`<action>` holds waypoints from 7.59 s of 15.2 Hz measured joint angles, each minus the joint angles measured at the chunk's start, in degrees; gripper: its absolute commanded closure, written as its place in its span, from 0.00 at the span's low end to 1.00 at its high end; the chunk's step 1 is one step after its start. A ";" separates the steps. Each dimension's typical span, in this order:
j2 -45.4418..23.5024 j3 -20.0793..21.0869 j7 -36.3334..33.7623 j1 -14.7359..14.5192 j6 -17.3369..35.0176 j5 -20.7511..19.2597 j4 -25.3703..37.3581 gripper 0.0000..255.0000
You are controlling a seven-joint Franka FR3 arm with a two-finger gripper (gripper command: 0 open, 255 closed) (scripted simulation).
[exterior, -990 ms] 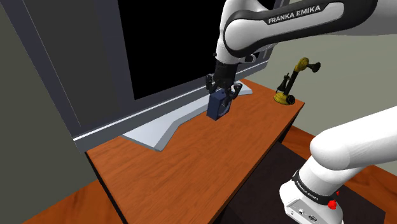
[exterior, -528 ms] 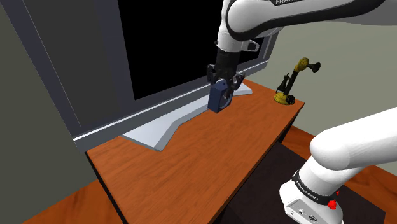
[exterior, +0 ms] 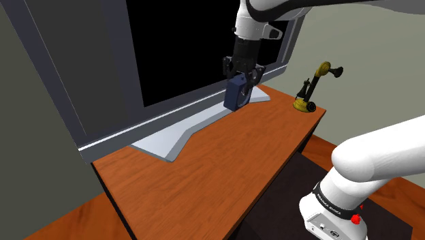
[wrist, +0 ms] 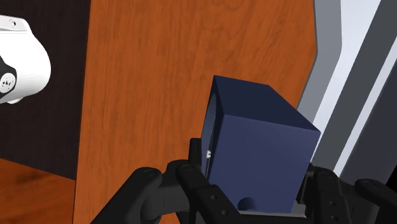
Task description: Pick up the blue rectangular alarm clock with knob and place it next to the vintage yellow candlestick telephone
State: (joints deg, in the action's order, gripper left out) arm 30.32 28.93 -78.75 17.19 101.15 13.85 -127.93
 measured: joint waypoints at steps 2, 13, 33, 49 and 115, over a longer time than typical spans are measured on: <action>-0.11 -0.35 0.08 0.17 -1.41 -0.27 1.49 1.00; -1.01 -1.46 -0.52 0.73 -9.60 -1.33 10.52 1.00; -6.07 -3.15 -0.74 2.42 -23.58 -3.85 29.12 1.00; -3.57 -21.65 23.17 7.57 -23.74 -10.71 24.76 1.00; -10.50 -36.09 41.80 13.45 18.60 -16.58 -10.74 1.00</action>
State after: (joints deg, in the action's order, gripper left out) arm 19.83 -7.16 -36.94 30.64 119.75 -2.73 -138.67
